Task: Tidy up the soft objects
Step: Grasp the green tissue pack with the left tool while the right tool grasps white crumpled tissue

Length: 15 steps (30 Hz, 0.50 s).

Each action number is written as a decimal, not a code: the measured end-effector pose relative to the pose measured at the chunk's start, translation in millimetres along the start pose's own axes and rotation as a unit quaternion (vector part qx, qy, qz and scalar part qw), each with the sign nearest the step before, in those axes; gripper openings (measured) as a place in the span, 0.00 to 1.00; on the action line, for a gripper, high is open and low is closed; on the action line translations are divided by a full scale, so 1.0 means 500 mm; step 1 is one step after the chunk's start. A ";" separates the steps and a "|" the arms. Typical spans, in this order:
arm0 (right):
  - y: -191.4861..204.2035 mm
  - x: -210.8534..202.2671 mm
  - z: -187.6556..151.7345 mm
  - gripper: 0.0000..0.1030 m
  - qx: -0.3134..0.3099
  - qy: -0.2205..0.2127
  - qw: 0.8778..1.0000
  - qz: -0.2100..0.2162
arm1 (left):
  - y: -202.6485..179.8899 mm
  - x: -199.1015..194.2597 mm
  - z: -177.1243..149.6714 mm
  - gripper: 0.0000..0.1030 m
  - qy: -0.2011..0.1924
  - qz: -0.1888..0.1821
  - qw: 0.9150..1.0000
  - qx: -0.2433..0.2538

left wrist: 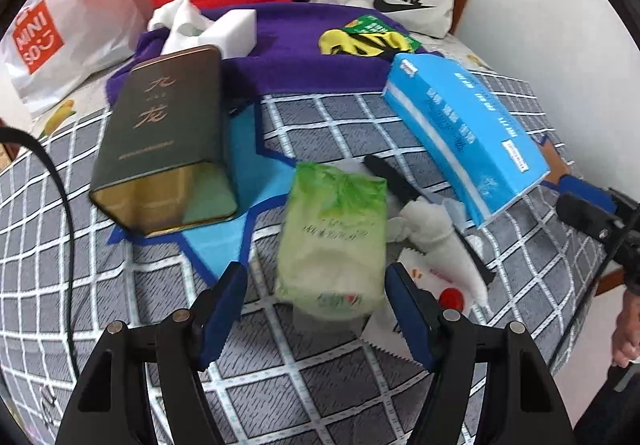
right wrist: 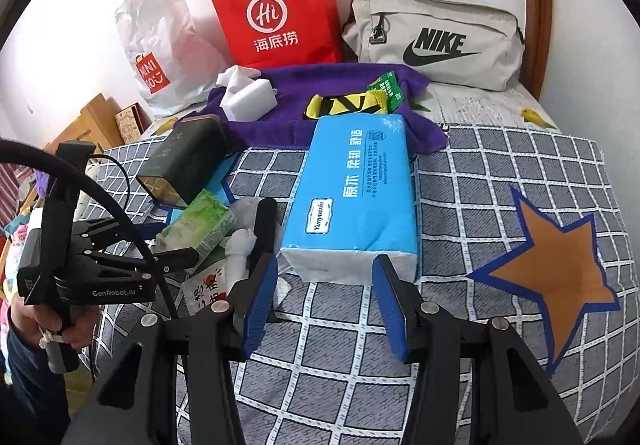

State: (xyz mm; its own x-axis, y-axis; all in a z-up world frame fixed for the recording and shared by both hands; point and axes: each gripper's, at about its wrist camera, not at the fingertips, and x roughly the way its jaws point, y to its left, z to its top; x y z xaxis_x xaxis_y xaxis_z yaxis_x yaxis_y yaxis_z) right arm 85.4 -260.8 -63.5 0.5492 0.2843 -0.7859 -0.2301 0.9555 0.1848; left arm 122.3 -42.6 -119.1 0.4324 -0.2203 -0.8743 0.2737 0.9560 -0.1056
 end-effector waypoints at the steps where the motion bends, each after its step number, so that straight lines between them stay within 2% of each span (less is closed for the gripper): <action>1: 0.001 0.004 0.000 0.48 0.001 0.002 1.000 0.002 | -0.002 0.003 0.004 0.68 -0.002 -0.006 1.000 0.002; 7: 0.011 0.012 -0.005 0.48 -0.006 0.012 1.000 0.005 | -0.022 0.041 0.020 0.68 0.007 0.003 1.000 0.015; 9: 0.014 0.014 -0.010 0.48 -0.006 0.015 1.000 0.007 | -0.022 0.042 0.019 0.60 -0.001 0.014 1.000 0.021; 10: 0.016 0.015 -0.013 0.48 -0.005 0.018 1.000 0.008 | -0.019 0.039 0.017 0.48 -0.007 0.014 1.000 0.021; 13: 0.025 0.027 -0.023 0.48 -0.009 0.029 0.999 0.015 | -0.007 0.026 0.011 0.48 -0.018 0.004 1.000 0.014; 15: 0.035 0.036 -0.028 0.48 -0.013 0.035 0.999 0.017 | -0.001 0.011 0.001 0.48 -0.025 0.015 0.999 0.021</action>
State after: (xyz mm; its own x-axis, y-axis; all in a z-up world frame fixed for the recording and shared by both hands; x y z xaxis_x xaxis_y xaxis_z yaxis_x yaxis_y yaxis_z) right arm 79.8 -239.9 -82.7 0.4831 0.3093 -0.8191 -0.2695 0.9426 0.1969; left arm 125.0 -44.4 -123.9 0.4836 -0.2030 -0.8514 0.2953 0.9535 -0.0596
